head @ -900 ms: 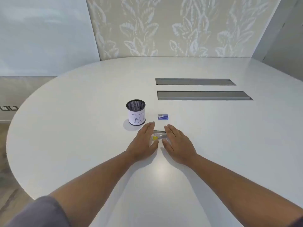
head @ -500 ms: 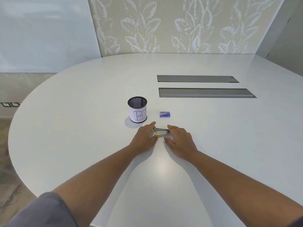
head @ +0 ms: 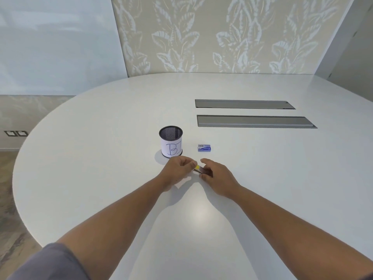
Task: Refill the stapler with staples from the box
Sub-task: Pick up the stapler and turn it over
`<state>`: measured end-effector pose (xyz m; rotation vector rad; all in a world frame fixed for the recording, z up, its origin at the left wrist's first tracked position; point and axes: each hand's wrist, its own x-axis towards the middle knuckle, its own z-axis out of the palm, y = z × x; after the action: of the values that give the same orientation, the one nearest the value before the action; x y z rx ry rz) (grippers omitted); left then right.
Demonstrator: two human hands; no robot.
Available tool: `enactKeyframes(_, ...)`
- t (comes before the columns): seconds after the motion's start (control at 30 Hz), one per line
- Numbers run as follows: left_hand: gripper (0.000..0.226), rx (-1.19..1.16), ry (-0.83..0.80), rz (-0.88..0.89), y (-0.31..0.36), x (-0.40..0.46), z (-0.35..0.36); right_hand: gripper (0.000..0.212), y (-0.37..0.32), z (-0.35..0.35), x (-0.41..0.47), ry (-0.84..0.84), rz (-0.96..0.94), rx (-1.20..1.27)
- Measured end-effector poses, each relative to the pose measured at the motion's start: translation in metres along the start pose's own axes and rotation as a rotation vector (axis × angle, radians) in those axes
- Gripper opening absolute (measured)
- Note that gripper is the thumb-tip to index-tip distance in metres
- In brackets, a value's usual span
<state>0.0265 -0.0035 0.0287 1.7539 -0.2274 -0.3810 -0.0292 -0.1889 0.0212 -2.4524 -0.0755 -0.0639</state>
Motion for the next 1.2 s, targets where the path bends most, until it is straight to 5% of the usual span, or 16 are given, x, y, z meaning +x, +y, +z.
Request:
enactKeyframes(0.17, 0.043, -0.040, 0.054, -0.065, 0.005, 0.006, 0.003, 0.028, -0.003, -0.001, 0.006, -0.033, 0.003, 0.175)
enactKeyframes(0.27, 0.040, -0.084, 0.032, -0.063, 0.007, 0.009, 0.001, 0.010, -0.006, -0.012, 0.010, -0.135, 0.136, 0.493)
enactKeyframes(0.37, 0.033, -0.192, -0.025, -0.057, 0.007, 0.012, 0.001, 0.023, -0.008, -0.022, 0.014, -0.276, 0.277, 0.627)
enactKeyframes(0.5, 0.028, -0.386, -0.139, -0.125, 0.003, 0.014, 0.000, 0.026, -0.002, -0.019, 0.016, -0.280, 0.233, 0.583)
enactKeyframes(0.67, 0.029, -0.549, -0.173, -0.200, 0.002, 0.013, -0.005, 0.036, 0.004, -0.008, 0.020, -0.097, 0.036, 0.167)
enactKeyframes(0.87, 0.031, -0.233, -0.222, -0.167, 0.014, 0.012, -0.002, 0.032, 0.013, 0.000, 0.018, -0.039, -0.014, 0.040)
enactKeyframes(1.0, 0.052, 0.221, -0.349, -0.030, 0.015, 0.011, -0.014, 0.037, 0.016, 0.002, 0.017, 0.005, -0.041, 0.022)
enactKeyframes(1.2, 0.043, 0.555, -0.203, 0.240, 0.000, 0.015, -0.011, 0.019, 0.017, 0.010, 0.014, 0.079, -0.124, -0.086)
